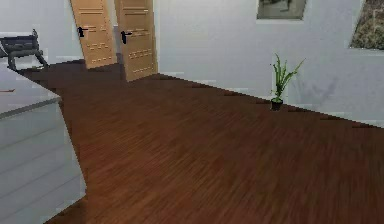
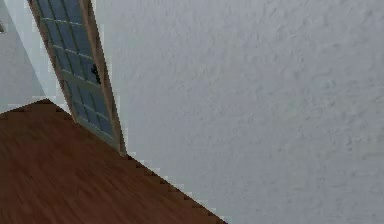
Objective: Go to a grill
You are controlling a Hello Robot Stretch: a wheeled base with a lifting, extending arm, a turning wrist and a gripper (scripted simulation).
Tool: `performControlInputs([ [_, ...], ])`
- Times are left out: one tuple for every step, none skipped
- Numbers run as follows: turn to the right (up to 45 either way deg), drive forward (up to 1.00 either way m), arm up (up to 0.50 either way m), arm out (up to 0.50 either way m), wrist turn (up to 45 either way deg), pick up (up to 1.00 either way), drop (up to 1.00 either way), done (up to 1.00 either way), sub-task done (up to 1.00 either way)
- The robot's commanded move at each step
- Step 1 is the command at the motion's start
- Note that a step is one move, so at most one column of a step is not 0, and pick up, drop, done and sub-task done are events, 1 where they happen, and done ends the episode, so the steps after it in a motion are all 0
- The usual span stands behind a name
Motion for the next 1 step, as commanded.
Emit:
performControlInputs([
  [-6.0, 0.00, 0.00, 0.00, 0.0, 0.00, 0.00, 0.00, 0.00],
])
